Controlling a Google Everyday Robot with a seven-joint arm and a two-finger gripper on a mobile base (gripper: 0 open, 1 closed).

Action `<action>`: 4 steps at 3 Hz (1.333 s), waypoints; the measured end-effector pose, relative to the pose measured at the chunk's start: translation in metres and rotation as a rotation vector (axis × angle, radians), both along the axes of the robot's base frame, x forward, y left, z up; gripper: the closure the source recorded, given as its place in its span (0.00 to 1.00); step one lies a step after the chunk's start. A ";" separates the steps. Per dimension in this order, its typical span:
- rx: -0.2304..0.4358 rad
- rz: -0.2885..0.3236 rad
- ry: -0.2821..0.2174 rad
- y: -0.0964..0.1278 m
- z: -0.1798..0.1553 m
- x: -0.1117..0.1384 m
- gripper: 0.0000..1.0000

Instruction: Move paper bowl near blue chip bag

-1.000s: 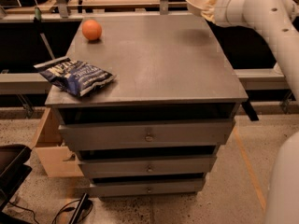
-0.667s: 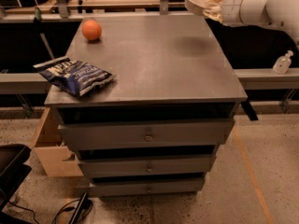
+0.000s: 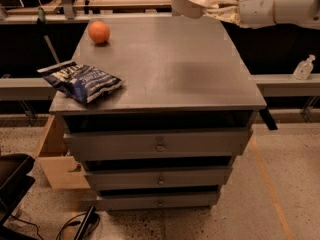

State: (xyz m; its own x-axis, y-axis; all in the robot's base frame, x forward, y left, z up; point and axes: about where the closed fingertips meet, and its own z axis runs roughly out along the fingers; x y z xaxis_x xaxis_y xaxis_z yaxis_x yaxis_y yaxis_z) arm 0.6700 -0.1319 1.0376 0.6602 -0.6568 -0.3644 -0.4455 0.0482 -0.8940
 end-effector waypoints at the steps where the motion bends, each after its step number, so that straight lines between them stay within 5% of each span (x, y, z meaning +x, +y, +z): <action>1: -0.019 0.141 0.096 0.029 -0.013 -0.037 1.00; 2: -0.019 0.141 0.096 0.029 -0.013 -0.037 1.00; 4: -0.272 0.209 0.021 0.047 -0.065 -0.058 1.00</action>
Offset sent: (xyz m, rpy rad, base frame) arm -0.0283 0.0234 -0.0075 -0.0089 0.0711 0.1078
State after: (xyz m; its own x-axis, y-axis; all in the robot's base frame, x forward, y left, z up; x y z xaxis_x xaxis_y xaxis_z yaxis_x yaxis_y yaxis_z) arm 0.6121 -0.0851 0.9723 0.7851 -0.5829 -0.2094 -0.4391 -0.2854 -0.8519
